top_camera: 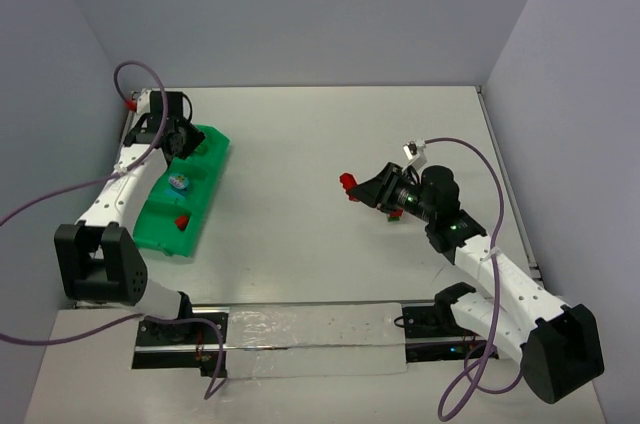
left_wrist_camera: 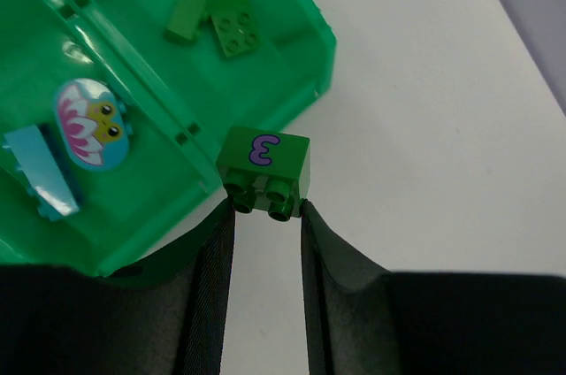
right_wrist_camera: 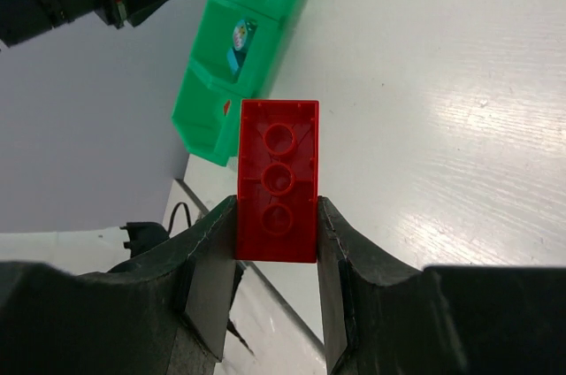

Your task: Sort the legos into containers by color

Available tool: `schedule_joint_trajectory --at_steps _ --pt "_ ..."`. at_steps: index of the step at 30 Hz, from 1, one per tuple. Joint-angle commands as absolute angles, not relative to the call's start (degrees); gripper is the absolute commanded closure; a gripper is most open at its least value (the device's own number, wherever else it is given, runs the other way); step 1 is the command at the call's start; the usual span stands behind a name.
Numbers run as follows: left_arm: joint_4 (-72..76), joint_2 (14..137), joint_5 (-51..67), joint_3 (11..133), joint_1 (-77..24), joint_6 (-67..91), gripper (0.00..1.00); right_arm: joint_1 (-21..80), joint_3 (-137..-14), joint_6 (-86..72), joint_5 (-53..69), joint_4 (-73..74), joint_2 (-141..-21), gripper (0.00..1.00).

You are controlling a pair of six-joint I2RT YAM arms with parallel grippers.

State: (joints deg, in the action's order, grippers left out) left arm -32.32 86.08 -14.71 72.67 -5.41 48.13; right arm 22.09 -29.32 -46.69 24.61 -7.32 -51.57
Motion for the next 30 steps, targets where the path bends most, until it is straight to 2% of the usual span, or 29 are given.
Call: schedule_joint_trajectory --at_steps 1,8,10,13,15,16,17,19,22,26,27,28,29,30 --pt "-34.9 90.8 -19.6 78.5 -3.8 45.5 1.0 21.9 -31.4 -44.0 23.4 -6.0 -51.1 0.97" --pt "-34.8 98.5 -19.8 83.2 -3.3 44.3 1.0 21.9 -32.5 -43.3 24.3 -6.3 -53.1 0.97" --pt "-35.6 100.6 -20.4 84.4 -3.3 44.2 0.96 21.9 -32.6 -43.2 24.3 -6.2 -53.4 0.96" --pt "-35.7 101.2 -20.9 84.4 -3.3 43.8 0.68 21.9 -32.8 -42.7 24.0 -5.9 -53.7 0.96" --pt "-35.2 100.3 -19.9 83.8 -3.3 42.7 0.36 21.9 -33.0 -42.4 24.1 -5.8 -54.2 0.96" --pt "-35.1 99.9 -19.7 83.7 -3.3 42.5 0.23 21.8 -33.0 -42.3 24.4 -5.9 -54.5 0.96" --pt "-35.2 99.2 -19.4 83.6 -3.4 42.1 0.2 21.9 -33.1 -42.3 24.5 -5.9 -54.6 0.96" --pt "-35.5 97.3 -18.7 83.3 -3.4 41.4 0.17 22.0 -33.3 -42.2 24.8 -6.0 -54.9 0.96" --pt "-36.0 92.5 -17.4 82.3 -3.9 40.7 0.17 22.8 -34.0 -41.9 25.1 -6.1 -55.4 0.95" --pt "-31.1 83.0 -12.0 76.8 -6.9 37.3 0.24 25.7 -35.9 -40.3 27.1 -6.5 -57.1 0.94" --pt "-29.0 80.6 -9.2 75.0 -8.0 35.8 0.25 26.3 -36.4 -39.7 28.3 -6.8 -57.7 0.93" --pt "-25.0 76.5 -0.2 71.7 -9.9 33.1 0.25 27.3 -36.7 -39.0 30.9 -7.7 -58.5 0.93" --pt "-22.8 74.3 0.5 69.9 -10.9 31.7 0.25 27.3 -36.7 -38.9 32.6 -8.9 -58.6 0.92" --pt "-20.8 72.1 8.6 68.3 -11.9 29.6 0.22 27.8 -36.6 -39.5 34.1 -11.6 -58.8 0.92"
